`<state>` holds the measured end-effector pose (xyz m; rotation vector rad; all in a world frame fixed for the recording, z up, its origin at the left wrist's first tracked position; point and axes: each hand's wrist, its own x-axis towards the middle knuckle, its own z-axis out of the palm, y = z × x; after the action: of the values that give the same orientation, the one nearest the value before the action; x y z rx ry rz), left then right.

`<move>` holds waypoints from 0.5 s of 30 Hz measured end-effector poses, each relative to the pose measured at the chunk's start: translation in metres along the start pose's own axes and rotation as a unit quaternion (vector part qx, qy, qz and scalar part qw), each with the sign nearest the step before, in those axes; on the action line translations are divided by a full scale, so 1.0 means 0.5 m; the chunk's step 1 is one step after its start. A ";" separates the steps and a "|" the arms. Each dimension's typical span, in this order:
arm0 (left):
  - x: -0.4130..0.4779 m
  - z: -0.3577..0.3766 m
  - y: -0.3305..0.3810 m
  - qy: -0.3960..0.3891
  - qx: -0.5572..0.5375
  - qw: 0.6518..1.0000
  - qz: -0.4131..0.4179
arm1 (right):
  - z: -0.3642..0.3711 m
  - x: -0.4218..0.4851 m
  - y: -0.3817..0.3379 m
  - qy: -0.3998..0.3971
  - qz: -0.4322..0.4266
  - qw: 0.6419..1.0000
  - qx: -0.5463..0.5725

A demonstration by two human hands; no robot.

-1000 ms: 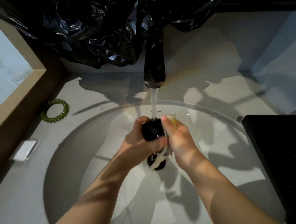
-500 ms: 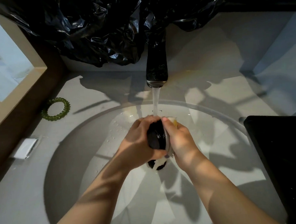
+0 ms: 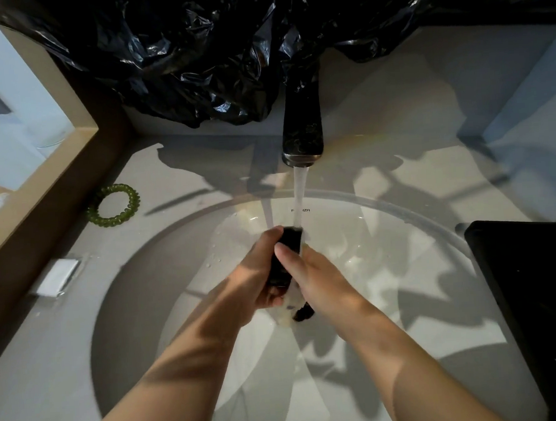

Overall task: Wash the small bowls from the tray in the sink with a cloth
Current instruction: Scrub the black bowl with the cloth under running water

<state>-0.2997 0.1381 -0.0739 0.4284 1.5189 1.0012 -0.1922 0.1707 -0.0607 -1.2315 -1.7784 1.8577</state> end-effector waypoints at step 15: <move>0.005 0.004 0.003 -0.038 -0.139 0.989 -0.038 | 0.002 0.017 0.006 0.072 -0.115 0.962 -0.238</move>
<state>-0.2990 0.1416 -0.0739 0.2062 1.2943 1.1046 -0.1969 0.1753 -0.0667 -1.2048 -2.2493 1.2187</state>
